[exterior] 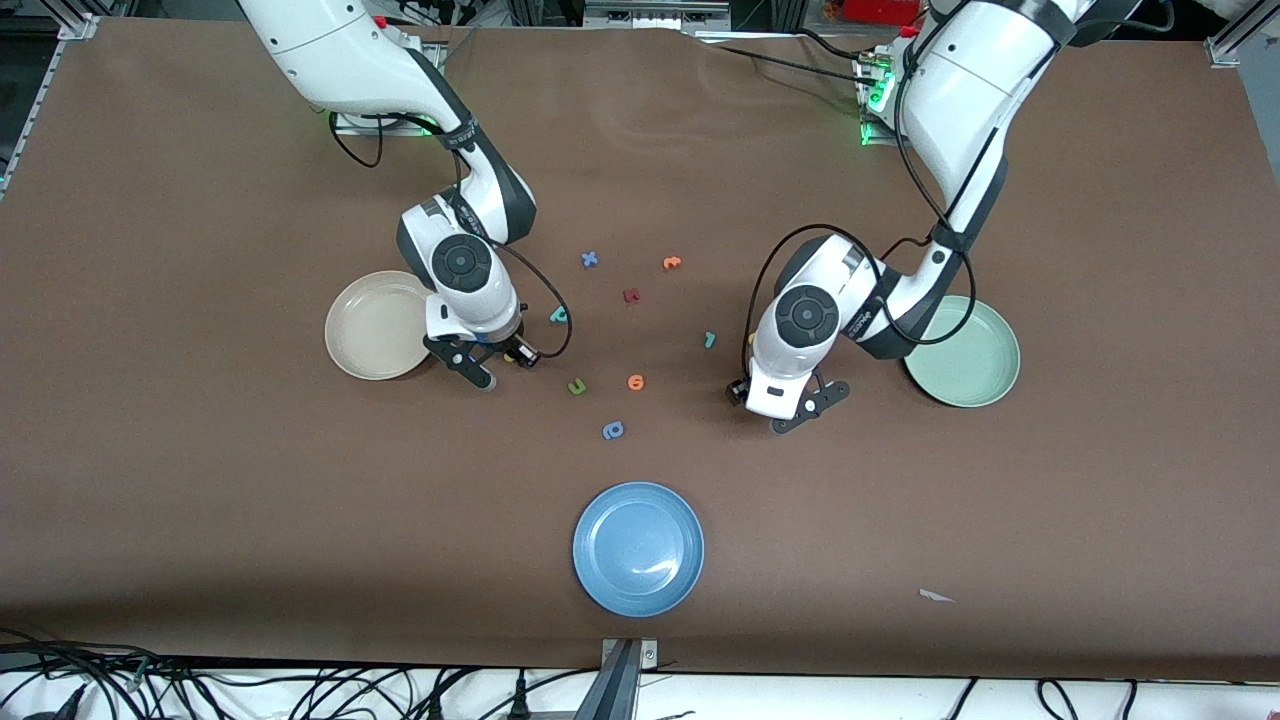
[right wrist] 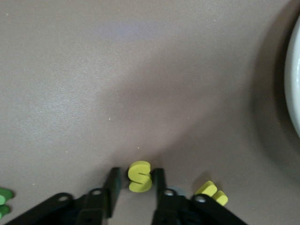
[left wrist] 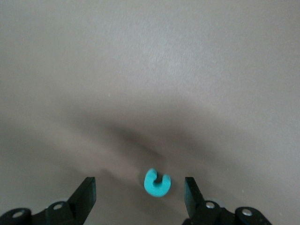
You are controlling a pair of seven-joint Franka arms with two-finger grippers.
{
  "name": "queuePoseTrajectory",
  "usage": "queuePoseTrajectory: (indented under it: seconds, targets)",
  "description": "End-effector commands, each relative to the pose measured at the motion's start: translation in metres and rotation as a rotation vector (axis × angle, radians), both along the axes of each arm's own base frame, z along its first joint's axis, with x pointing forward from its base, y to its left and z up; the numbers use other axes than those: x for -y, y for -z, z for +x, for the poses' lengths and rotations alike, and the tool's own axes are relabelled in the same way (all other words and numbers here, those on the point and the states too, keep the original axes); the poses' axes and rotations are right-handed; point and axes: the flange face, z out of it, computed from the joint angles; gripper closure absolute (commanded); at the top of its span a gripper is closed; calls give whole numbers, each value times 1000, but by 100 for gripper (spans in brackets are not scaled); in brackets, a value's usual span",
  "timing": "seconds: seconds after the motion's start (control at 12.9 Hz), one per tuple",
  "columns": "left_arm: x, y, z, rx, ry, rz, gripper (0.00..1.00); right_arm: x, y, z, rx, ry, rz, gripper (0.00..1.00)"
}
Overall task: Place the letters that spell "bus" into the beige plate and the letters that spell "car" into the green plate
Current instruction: 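Drop the s into the white plate while the left gripper grasps the c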
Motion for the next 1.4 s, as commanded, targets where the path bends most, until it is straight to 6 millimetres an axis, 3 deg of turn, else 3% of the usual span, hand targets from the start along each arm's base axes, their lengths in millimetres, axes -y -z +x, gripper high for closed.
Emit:
queuePoseTrajectory:
  seconds: [0.0, 0.16, 0.39, 0.7, 0.85, 1.17, 1.24, 1.32]
  targets:
    - [3, 7, 9, 17, 50, 11, 19, -4, 3, 2, 7, 7, -7, 89]
    - [5, 6, 13, 19, 40, -3, 21, -4, -8, 5, 16, 1, -5, 91]
    - [10, 5, 14, -2, -2, -45, 22, 9, -49, 18, -3, 12, -46, 91]
    - [11, 15, 10, -18, -2, -43, 25, 69, -88, 28, -67, -63, -126, 91]
    - [14, 16, 8, -22, 0, -45, 26, 115, -84, 22, -96, -70, -148, 91]
    - [16, 16, 7, -27, -7, -52, 39, 163, -33, -13, -83, -70, -138, 91]
    - [16, 16, 7, -29, -10, -52, 41, 168, -32, -16, -76, -66, -135, 86]
    - [16, 16, 7, -29, -10, -52, 43, 168, -33, -16, -77, -55, -134, 59]
